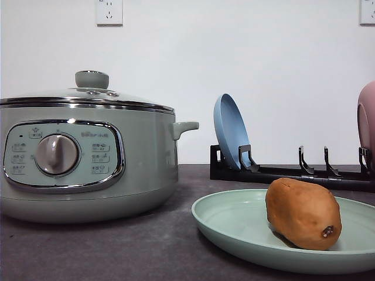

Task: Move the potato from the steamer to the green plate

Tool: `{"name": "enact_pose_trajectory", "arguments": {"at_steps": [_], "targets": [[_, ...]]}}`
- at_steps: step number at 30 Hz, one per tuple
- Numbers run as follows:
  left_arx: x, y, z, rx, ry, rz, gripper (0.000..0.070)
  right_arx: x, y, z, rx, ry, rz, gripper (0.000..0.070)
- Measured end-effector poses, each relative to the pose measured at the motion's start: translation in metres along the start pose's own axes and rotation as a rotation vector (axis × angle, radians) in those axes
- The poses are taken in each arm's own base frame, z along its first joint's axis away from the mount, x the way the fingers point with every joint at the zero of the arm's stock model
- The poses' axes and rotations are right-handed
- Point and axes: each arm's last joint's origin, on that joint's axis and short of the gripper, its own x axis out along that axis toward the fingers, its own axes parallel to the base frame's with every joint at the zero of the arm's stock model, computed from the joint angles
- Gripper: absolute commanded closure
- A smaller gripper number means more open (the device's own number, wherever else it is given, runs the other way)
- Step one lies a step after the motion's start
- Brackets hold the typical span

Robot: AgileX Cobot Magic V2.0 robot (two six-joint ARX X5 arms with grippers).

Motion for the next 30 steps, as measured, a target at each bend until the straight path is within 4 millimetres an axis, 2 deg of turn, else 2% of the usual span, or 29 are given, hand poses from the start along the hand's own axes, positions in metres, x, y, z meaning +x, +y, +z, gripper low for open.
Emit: {"name": "enact_pose_trajectory", "arguments": {"at_steps": [30], "targets": [[0.0000,0.0000,0.0000,0.000,0.000,0.000,0.0700,0.0000,0.0000,0.0000,0.000,0.000,0.000,0.0700]]}}
